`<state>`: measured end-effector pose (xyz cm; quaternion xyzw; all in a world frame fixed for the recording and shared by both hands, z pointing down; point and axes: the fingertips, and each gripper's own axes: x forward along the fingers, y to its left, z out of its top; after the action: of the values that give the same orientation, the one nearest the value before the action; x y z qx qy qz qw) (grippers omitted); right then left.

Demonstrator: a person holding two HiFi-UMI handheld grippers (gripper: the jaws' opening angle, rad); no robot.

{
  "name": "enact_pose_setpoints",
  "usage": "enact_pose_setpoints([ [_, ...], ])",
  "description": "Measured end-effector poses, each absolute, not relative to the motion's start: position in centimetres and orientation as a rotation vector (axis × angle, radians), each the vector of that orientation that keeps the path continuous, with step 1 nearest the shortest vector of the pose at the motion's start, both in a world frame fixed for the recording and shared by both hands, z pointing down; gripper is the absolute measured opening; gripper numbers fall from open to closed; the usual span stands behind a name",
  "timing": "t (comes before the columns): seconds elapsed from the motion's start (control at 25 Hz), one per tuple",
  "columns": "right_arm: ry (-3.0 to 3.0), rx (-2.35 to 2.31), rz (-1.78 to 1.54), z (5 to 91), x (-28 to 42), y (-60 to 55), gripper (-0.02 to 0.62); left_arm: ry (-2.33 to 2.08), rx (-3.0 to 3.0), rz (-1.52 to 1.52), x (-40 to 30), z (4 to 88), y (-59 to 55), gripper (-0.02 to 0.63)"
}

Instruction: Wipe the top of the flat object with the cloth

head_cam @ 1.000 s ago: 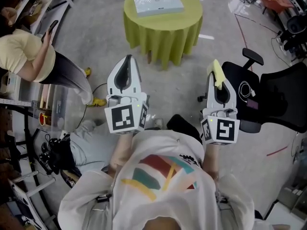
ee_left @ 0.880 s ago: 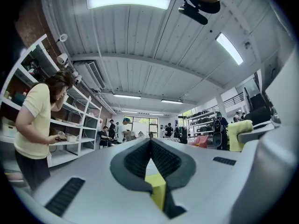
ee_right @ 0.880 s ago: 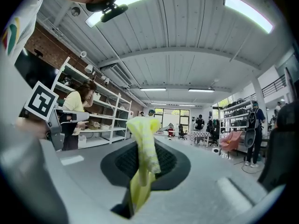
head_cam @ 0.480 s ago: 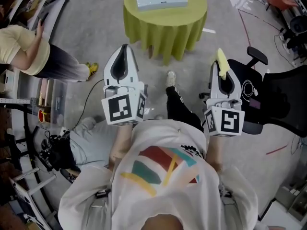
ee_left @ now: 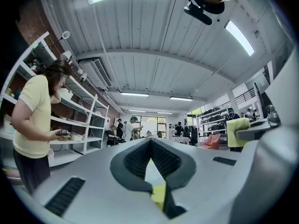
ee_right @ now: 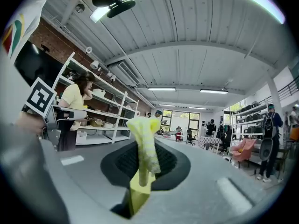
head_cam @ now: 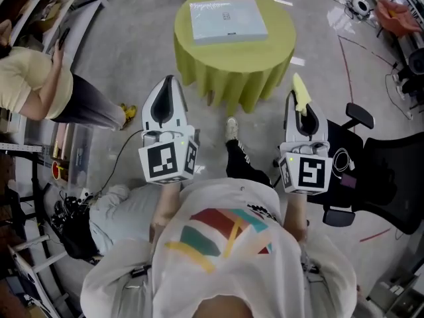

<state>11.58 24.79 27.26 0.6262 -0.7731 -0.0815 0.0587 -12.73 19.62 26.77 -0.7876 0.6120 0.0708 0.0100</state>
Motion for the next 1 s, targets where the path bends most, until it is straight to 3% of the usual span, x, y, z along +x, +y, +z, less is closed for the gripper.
enact_pose_setpoints([
  [0.36,-2.379,1.815,-0.303,25.8,14.4,10.4,0.028,1.959,-2.388,0.222,-10.0,23.8,5.3,0.014],
  [1.0,-2.552,1.687,-0.004,26.6,16.0,-8.7,0.028,1.908,-2.347,0.207,-6.4,21.9,-12.7,0.015],
])
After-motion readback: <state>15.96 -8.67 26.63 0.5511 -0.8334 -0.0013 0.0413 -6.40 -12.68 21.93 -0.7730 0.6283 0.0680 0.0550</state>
